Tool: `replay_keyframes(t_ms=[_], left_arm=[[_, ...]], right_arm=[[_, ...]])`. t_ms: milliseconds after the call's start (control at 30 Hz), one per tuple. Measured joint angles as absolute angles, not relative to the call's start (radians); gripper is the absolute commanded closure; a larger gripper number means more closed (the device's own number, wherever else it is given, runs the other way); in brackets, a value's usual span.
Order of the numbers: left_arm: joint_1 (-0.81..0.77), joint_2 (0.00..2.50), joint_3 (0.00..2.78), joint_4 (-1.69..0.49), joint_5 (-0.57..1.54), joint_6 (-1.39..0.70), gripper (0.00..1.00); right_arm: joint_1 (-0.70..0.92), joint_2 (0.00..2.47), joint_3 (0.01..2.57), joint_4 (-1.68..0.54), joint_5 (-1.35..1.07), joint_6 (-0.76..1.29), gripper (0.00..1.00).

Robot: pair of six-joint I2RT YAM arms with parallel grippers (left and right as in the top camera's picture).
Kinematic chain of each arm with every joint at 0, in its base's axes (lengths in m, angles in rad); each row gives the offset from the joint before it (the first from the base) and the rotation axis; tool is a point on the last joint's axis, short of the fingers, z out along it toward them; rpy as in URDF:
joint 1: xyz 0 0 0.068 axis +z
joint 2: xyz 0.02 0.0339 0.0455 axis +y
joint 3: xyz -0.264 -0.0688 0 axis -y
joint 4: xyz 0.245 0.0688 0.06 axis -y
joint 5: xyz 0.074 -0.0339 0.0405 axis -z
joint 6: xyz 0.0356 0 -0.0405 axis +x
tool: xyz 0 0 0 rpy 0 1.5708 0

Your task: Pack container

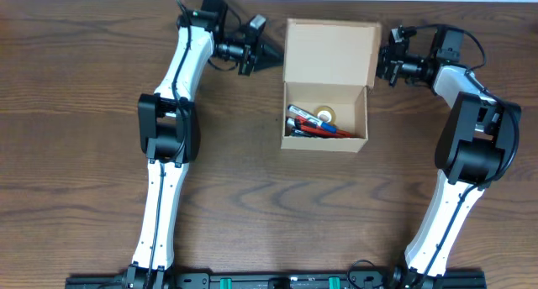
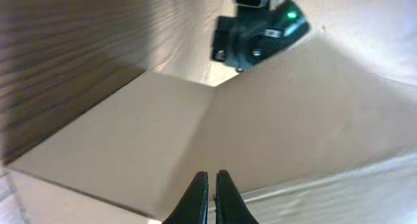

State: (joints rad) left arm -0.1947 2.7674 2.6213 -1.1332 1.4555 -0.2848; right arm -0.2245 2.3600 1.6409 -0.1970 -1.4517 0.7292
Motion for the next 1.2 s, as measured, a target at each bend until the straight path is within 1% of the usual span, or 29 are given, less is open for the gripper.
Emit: replay_keyframes(t_ms=[200,333,467,567,667,700,733,833,933,1100,1167,1200], left_arm=[[-0.195,2.705,2.711,-1.195,1.429,-0.279,0.94],[-0.197,2.626,2.739,-1.298,1.355,-0.239,0.94],[-0.200,2.528,2.746,-1.412,1.267,-0.182,0.94],[-0.201,2.472,2.750,-1.484,1.208,-0.143,0.94],[-0.201,2.431,2.752,-1.555,1.158,-0.099,0.94],[-0.201,2.424,2.752,-1.577,1.147,-0.085,0.94],[-0.201,2.419,2.752,-1.593,1.139,-0.072,0.94],[-0.202,2.414,2.753,-1.610,1.114,-0.027,0.94],[-0.203,2.414,2.753,-1.610,1.079,-0.006,0.94],[-0.203,2.399,2.753,-1.610,1.016,0.017,0.94],[-0.203,2.386,2.753,-1.610,0.990,0.024,0.94],[-0.203,2.377,2.753,-1.610,0.971,0.025,0.91]], right_arm=[[-0.202,2.264,1.641,-0.201,-1.472,0.747,0.98],[-0.187,2.134,1.641,-0.219,-1.485,0.761,0.99],[-0.180,2.032,1.642,-0.292,-1.501,0.769,0.98],[-0.175,1.997,1.646,-0.423,-1.504,0.734,0.98],[-0.159,1.991,1.649,-0.669,-1.474,0.633,0.98],[-0.147,1.991,1.648,-0.820,-1.423,0.566,0.99],[-0.142,1.991,1.645,-0.861,-1.417,0.540,0.99],[-0.112,1.987,1.646,-1.130,-1.209,0.372,0.99],[-0.089,1.987,1.641,-1.218,-1.077,0.262,0.99],[-0.088,1.984,1.641,-1.240,-0.990,0.177,0.97],[-0.088,1.976,1.641,-1.235,-0.973,0.165,0.89],[-0.088,1.969,1.641,-1.234,-0.962,0.160,0.84]])
